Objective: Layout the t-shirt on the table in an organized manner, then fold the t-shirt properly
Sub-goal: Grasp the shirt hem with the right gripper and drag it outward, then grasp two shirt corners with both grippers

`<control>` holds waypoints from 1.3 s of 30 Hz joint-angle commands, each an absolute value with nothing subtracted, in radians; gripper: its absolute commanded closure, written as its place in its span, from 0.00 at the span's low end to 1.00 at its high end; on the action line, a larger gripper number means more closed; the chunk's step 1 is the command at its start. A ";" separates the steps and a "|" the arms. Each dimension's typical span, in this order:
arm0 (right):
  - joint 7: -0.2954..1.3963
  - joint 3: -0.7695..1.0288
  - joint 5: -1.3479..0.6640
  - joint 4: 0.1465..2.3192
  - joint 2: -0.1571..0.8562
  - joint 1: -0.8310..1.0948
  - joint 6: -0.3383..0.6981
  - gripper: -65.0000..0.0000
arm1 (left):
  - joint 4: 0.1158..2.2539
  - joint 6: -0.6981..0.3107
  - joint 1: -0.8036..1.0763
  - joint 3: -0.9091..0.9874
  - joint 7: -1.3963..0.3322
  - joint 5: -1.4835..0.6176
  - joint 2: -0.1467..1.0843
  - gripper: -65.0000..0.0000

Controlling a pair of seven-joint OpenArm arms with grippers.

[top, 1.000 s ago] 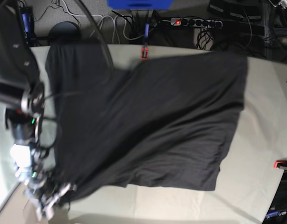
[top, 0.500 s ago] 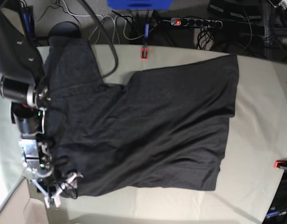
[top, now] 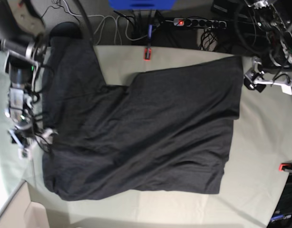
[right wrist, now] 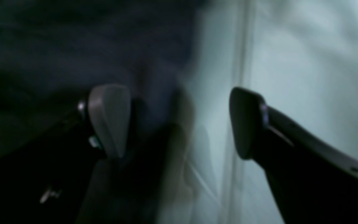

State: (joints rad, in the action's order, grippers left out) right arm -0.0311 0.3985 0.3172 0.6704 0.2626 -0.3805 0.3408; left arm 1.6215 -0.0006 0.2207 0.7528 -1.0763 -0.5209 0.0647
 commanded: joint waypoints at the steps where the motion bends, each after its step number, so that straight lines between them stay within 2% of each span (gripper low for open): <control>1: -0.041 0.407 0.306 0.736 0.274 -0.367 0.341 0.26 | 1.624 -0.001 0.217 0.751 -1.072 -0.524 0.076 0.30; 11: 0.010 0.414 0.305 1.156 0.174 -0.007 0.341 0.26 | 1.521 0.004 0.196 0.618 -1.070 -0.524 0.076 0.31; 18: 0.010 0.446 0.305 1.340 0.105 0.124 0.343 0.26 | 1.472 0.004 0.200 0.568 -1.070 -0.522 0.085 0.31; 21: 0.010 0.509 0.305 1.382 0.071 0.139 0.429 0.26 | 1.431 0.004 0.202 0.570 -1.070 -0.521 0.088 0.33; 28: 0.012 0.642 0.308 1.442 -0.012 0.157 0.607 0.26 | 1.359 -0.004 0.199 0.573 -1.070 -0.516 0.116 0.62; 32: 0.012 0.625 0.308 1.449 -0.013 0.203 0.608 0.27 | 1.365 -0.004 0.203 0.573 -1.078 -0.518 0.119 0.69; 35: 0.012 0.625 0.308 1.449 -0.015 0.225 0.608 0.27 | 1.365 -0.004 0.203 0.573 -1.081 -0.522 0.119 0.81; 37: 0.012 0.631 0.308 1.451 -0.015 0.226 0.608 0.27 | 1.365 -0.004 0.205 0.573 -1.082 -0.526 0.119 0.98; 39: 0.012 0.631 0.306 1.451 -0.015 0.246 0.608 0.27 | 1.366 -0.004 0.205 0.573 -1.092 -0.526 0.119 1.00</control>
State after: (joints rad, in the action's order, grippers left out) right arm 0.0364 0.6277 0.3176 1.4311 -0.0219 0.2405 0.6064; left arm 1.3800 -0.0189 0.1928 0.5808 -1.0401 -0.5446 0.1299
